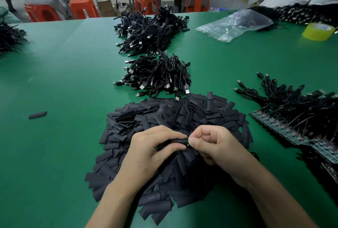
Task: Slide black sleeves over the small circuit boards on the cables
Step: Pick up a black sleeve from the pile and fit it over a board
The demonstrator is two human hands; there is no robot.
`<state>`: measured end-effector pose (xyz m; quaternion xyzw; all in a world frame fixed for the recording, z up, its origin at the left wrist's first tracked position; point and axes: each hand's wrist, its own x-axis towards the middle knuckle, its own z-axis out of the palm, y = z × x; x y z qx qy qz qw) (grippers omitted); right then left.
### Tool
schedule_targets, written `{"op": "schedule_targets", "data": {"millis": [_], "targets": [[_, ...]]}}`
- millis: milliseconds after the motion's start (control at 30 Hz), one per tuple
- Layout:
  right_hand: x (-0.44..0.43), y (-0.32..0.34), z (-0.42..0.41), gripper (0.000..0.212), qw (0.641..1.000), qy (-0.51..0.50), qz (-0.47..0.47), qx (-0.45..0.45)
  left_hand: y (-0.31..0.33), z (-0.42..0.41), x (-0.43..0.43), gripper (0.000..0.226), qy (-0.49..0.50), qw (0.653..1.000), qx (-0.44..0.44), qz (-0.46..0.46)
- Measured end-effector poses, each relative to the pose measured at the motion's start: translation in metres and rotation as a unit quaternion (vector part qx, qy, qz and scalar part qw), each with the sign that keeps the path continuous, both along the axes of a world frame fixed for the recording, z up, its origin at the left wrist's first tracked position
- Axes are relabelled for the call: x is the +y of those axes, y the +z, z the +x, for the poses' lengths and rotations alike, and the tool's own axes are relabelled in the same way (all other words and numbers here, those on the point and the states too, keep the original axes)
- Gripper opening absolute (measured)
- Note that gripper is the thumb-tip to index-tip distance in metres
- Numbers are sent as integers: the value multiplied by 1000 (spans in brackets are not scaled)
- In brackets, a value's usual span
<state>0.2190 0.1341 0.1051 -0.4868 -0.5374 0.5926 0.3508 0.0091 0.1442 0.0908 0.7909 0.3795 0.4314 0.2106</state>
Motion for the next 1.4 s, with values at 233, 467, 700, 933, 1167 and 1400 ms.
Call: {"op": "schedule_targets", "data": {"millis": [233,467,700,933,1167,1400], "targets": [[-1,-4,-3,11,988,-40,126,-75,1,-3,4,20,46,998,-41,-32],[-1,-5,-3,14,987,-44,128,-88,3,-3,2,19,40,998,-33,-25],[-2,-4,-5,12,991,-22,110,-75,2,-1,1,17,19,1000,-10,-12],[-1,-1,-6,11,997,-36,66,-19,3,1,2,31,77,995,-60,-5],[-3,-3,-11,16,996,-58,69,22,-2,10,-4,39,147,979,-135,-30],[-5,-2,-16,15,994,-82,72,28,-5,9,-2,40,102,975,-180,-86]]}}
